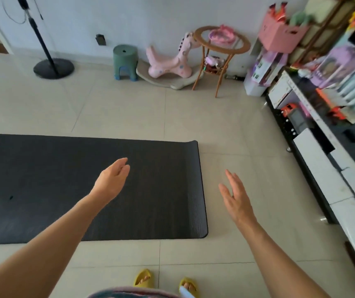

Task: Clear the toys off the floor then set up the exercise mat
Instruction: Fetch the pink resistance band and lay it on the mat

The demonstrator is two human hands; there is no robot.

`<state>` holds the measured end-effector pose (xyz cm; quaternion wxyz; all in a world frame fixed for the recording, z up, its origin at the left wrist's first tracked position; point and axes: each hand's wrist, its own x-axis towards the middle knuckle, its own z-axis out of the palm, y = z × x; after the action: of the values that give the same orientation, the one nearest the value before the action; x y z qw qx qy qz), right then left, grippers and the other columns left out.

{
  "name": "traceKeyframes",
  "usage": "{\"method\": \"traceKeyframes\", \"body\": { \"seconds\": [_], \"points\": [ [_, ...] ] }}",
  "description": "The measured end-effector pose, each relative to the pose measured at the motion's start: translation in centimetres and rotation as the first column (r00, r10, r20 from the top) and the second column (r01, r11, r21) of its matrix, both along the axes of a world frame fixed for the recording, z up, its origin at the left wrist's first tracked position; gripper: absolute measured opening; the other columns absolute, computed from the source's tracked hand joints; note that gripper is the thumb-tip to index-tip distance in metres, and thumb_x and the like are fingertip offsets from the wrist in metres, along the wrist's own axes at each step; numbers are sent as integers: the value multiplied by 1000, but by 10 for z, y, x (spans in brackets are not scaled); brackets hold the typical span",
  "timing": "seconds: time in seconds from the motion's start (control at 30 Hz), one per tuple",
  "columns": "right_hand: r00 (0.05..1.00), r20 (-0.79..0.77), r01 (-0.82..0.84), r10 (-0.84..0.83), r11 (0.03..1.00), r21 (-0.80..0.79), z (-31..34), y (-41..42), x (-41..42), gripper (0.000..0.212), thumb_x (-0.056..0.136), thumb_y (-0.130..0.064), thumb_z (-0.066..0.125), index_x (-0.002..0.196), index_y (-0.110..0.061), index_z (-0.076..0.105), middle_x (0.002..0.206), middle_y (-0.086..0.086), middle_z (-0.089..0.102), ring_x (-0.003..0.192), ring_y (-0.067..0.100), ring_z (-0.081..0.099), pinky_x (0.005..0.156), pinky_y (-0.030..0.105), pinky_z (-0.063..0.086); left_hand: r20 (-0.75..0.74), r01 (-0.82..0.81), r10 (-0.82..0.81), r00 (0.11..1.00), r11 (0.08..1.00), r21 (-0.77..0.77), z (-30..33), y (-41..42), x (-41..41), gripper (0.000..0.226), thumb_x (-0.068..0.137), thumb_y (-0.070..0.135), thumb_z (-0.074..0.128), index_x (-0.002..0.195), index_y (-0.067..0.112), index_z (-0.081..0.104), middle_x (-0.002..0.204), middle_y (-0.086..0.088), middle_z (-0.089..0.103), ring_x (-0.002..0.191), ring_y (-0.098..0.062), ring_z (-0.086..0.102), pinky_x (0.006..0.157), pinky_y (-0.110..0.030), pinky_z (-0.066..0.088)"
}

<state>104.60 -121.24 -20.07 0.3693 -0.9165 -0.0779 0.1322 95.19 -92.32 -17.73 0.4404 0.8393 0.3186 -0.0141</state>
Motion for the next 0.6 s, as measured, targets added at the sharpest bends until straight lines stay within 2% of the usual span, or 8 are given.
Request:
{"method": "traceKeyframes", "body": {
  "seconds": [0.03, 0.23, 0.3, 0.47, 0.6],
  "points": [
    [999, 33, 18, -19, 1000, 12, 9, -5, 6, 49, 98, -31, 40, 145, -27, 28, 156, 1, 19, 144, 14, 14, 118, 43, 11, 36, 28, -28, 999, 1000, -1, 7, -3, 13, 44, 99, 31, 35, 142, 23, 36, 135, -2, 50, 101, -16, 52, 79, -26, 42],
    [982, 161, 84, -103, 989, 124, 47, -34, 41, 49, 97, -25, 43, 145, -23, 29, 153, 0, 26, 142, 13, 21, 113, 26, 19, 142, 186, -186, 972, 982, 16, 45, -36, 81, 44, 99, 30, 36, 142, 21, 36, 143, -3, 45, 128, -21, 44, 103, -32, 34],
    [974, 175, 111, -140, 980, 166, 52, -48, 56, 49, 97, -24, 44, 144, -23, 30, 153, -1, 28, 142, 12, 21, 111, 22, 18, 160, 229, -230, 960, 973, 22, 55, -52, 105, 44, 99, 30, 36, 142, 20, 36, 145, -4, 42, 132, -23, 41, 106, -33, 33],
    [963, 152, 181, -223, 951, 249, 51, -86, 108, 49, 97, -25, 45, 144, -28, 32, 152, -3, 28, 141, 14, 26, 116, 38, 23, 168, 282, -287, 943, 958, 57, 58, -93, 170, 42, 99, 27, 38, 140, 18, 38, 145, -4, 42, 131, -23, 41, 105, -31, 31],
    [963, 143, 187, -226, 951, 247, 42, -127, 167, 49, 97, -26, 44, 144, -28, 30, 152, -4, 28, 141, 14, 25, 115, 39, 24, 157, 283, -288, 945, 957, 60, 47, -134, 229, 42, 99, 27, 38, 140, 18, 39, 144, -4, 43, 131, -22, 41, 104, -29, 31]
  ]
}}
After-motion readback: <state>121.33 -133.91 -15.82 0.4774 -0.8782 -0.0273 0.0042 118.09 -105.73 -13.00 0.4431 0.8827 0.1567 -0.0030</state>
